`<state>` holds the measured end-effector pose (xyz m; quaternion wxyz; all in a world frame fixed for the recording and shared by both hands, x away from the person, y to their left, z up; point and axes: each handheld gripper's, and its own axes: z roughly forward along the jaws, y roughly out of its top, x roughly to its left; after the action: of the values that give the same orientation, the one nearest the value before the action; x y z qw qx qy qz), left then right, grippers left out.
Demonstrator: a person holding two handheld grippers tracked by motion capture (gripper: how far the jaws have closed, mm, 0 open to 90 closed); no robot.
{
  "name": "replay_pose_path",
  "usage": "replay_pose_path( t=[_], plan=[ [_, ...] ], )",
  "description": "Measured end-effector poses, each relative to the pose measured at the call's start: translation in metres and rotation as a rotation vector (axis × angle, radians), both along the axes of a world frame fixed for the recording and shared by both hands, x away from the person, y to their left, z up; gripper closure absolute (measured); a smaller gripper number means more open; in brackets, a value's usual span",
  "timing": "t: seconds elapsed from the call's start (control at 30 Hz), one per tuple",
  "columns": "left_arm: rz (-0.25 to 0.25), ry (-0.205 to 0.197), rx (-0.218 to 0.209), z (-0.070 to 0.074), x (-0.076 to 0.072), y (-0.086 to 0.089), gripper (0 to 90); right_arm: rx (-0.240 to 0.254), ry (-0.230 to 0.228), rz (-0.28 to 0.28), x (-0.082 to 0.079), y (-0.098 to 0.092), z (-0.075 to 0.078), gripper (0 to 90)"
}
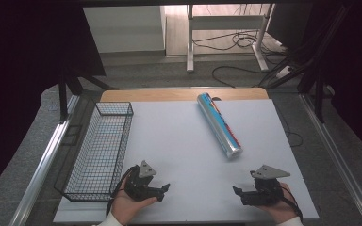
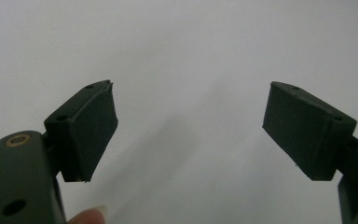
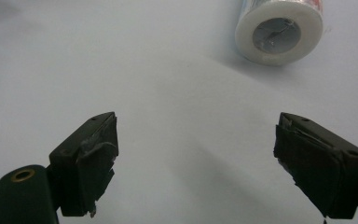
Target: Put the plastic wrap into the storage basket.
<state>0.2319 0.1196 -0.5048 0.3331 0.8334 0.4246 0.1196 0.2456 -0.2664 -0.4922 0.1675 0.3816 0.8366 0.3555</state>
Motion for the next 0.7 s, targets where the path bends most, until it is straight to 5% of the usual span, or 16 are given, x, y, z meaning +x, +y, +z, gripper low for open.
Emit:
replay_pose_path(
  t=[0.17,0.7],
  plan=[
    [0.013,0.005,-0.004,0.001,0.000,0.001,17.2,-0.004,0.000,-0.032,0.002,0.000,-0.001,14.0],
    [-0.001,0.003,-0.003,0.000,-0.008,0.001,17.2,0.017,-0.007,-0.010,0.006,0.013,0.015,15.3]
  ],
)
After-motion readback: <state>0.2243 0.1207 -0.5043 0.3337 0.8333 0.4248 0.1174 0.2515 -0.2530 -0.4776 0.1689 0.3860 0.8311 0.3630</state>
